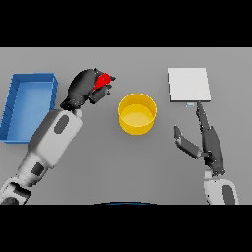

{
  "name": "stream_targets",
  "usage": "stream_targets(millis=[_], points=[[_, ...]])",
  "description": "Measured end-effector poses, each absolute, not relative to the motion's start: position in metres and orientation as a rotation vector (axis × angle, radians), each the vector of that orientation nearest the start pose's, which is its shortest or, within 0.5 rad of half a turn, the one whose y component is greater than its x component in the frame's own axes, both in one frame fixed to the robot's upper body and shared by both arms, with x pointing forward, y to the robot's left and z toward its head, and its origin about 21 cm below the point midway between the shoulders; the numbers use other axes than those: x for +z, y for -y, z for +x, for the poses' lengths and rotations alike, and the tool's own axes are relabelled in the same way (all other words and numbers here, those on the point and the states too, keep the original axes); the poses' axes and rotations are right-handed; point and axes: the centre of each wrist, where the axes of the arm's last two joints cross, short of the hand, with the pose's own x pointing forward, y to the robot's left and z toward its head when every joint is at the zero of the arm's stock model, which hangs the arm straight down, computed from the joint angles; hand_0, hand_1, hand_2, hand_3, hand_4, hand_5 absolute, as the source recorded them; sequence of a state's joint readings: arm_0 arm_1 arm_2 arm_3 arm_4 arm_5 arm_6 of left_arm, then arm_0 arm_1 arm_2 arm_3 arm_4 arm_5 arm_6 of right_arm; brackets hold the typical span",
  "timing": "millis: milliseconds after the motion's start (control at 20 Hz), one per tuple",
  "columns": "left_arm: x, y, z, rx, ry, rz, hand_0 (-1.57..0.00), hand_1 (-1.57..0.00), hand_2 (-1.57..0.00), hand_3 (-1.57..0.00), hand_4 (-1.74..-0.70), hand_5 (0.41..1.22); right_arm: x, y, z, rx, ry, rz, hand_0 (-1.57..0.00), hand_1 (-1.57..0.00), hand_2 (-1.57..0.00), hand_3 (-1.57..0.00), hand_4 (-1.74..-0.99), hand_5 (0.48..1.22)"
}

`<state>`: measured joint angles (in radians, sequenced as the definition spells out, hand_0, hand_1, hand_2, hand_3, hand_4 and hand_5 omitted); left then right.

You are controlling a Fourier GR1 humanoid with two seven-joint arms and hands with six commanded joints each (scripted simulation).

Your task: Pick up the red beaker and tilt it to pour out 1 green nut into yellow bowl. Pick up the yellow bowl and place it on the metallic measuring scale.

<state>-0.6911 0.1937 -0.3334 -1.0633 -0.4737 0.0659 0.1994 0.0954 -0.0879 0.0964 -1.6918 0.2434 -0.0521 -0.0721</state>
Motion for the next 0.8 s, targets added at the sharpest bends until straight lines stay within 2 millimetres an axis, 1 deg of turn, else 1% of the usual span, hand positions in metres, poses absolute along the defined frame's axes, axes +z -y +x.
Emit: stream_targets(millis=[100, 200, 250, 300, 350, 400, 450, 500, 600, 700, 800], points=[[0.075, -0.131, 0.385, -1.065, 1.499, 0.612, -1.57, -1.57, -1.57, -1.57, -1.74, 1.127, 0.011, 0.231, 0.223, 0.265, 1.676, -0.223, 0.0, 0.0, 0.0, 0.0, -1.256, 0.69], [0.079, -0.12, 0.388, -1.216, 1.477, 0.713, -1.57, -1.57, -1.57, -1.57, -1.74, 1.161, 0.012, 0.233, 0.223, 0.271, 1.675, -0.227, 0.0, 0.0, 0.0, 0.0, -1.267, 0.698], [0.079, -0.119, 0.389, -1.276, 1.467, 0.746, -1.57, -1.57, -1.57, -1.57, -1.74, 1.173, 0.011, 0.23, 0.224, 0.272, 1.667, -0.225, 0.0, 0.0, 0.0, 0.0, -1.27, 0.7], [0.081, -0.114, 0.39, -1.324, 1.457, 0.779, -1.57, -1.57, -1.57, -1.57, -1.74, 1.182, 0.013, 0.228, 0.225, 0.271, 1.683, -0.218, 0.0, 0.0, 0.0, 0.0, -1.274, 0.702], [0.081, -0.11, 0.39, -1.382, 1.45, 0.801, -1.57, -1.57, -1.57, -1.57, -1.74, 1.19, 0.011, 0.23, 0.222, 0.274, 1.678, -0.219, 0.0, 0.0, 0.0, 0.0, -1.274, 0.704], [0.084, -0.112, 0.391, -1.438, 1.449, 0.838, -1.57, -1.57, -1.57, -1.57, -1.69, 1.196, 0.012, 0.232, 0.22, 0.276, 1.686, -0.224, 0.0, 0.0, 0.0, 0.0, -1.282, 0.705], [0.086, -0.11, 0.391, -1.493, 1.438, 0.859, -1.57, -1.57, -1.57, -1.57, -1.65, 1.201, 0.011, 0.232, 0.219, 0.272, 1.681, -0.226, 0.0, 0.0, 0.0, 0.0, -1.284, 0.705], [0.09, -0.108, 0.394, -1.552, 1.424, 0.891, -1.57, -1.57, -1.57, -1.57, -1.67, 1.205, 0.012, 0.231, 0.22, 0.264, 1.689, -0.228, 0.0, 0.0, 0.0, 0.0, -1.283, 0.702], [0.098, -0.098, 0.395, -1.677, 1.386, 0.94, -1.57, -1.57, -1.57, -1.39, -1.69, 1.211, 0.009, 0.23, 0.22, 0.247, 1.686, -0.204, 0.0, 0.0, 0.0, 0.0, -1.287, 0.69], [0.104, -0.09, 0.398, -1.796, 1.334, 0.976, -1.57, -1.57, -1.57, -1.28, -1.7, 1.215, 0.008, 0.228, 0.225, 0.223, 1.672, -0.193, 0.0, 0.0, 0.0, 0.0, -1.292, 0.678], [0.106, -0.082, 0.399, -1.919, 1.313, 0.992, -1.57, -1.57, -1.57, -1.38, -1.71, 1.217, 0.003, 0.231, 0.218, 0.211, 1.691, -0.192, 0.0, 0.0, 0.0, 0.0, -1.295, 0.664]])
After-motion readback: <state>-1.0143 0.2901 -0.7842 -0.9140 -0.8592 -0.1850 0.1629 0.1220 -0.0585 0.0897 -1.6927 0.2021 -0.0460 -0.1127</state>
